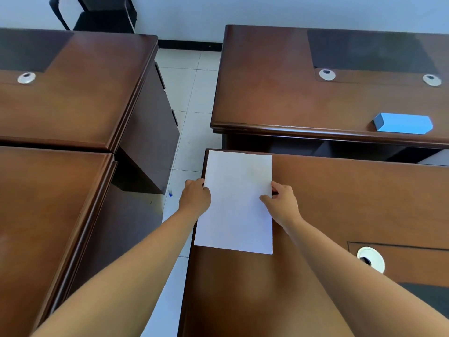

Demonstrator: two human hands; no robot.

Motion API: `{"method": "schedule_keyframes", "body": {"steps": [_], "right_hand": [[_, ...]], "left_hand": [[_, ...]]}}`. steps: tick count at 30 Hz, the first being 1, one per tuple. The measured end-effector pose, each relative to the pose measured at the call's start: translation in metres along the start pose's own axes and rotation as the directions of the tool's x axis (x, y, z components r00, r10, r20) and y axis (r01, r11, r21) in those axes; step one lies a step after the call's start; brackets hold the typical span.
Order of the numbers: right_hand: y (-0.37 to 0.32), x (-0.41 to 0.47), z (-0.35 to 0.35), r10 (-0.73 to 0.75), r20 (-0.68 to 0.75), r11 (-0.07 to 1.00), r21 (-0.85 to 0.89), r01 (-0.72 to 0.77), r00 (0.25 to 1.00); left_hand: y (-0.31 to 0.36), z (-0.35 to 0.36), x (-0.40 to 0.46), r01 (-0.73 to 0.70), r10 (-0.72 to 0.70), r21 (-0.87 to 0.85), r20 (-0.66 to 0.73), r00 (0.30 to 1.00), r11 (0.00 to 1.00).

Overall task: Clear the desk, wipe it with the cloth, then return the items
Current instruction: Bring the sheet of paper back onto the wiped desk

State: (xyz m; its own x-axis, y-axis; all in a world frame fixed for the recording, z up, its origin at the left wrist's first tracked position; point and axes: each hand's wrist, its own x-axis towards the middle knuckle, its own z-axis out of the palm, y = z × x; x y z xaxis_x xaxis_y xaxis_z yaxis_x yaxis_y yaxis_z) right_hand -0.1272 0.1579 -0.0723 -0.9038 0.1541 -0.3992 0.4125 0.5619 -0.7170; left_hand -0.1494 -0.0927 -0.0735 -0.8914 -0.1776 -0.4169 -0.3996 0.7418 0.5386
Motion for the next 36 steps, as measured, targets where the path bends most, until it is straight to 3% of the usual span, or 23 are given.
{"method": "schedule_keyframes", "body": {"steps": [8, 13, 20, 29, 36], "right_hand": [[0.004, -0.008, -0.004, 0.057, -0.043, 0.998, 0.012, -0.056, 0.997], [0.004, -0.046, -0.025, 0.08, -0.042, 0.997, 0.013, -0.08, 0.996], [-0.006, -0.115, -0.057, -0.011, -0.021, 0.989, -0.145, 0.008, 1.0], [0.001, -0.187, -0.112, -0.031, -0.06, 0.994, -0.11, 0.024, 0.998], [0.046, -0.218, -0.191, -0.079, -0.057, 0.991, -0.114, 0.072, 0.995]], "left_hand": [[-0.003, -0.002, -0.01, 0.04, -0.043, -0.094, -0.028, 0.999, 0.995], [-0.007, -0.011, -0.049, -0.023, 0.013, -0.116, -0.088, 0.996, 0.993], [0.011, -0.024, -0.11, -0.106, 0.107, -0.156, 0.001, 0.994, 0.982], [0.037, -0.03, -0.183, -0.194, 0.211, -0.187, 0.074, 0.975, 0.963], [0.089, 0.005, -0.245, -0.223, 0.231, -0.166, 0.033, 0.972, 0.961]]}}
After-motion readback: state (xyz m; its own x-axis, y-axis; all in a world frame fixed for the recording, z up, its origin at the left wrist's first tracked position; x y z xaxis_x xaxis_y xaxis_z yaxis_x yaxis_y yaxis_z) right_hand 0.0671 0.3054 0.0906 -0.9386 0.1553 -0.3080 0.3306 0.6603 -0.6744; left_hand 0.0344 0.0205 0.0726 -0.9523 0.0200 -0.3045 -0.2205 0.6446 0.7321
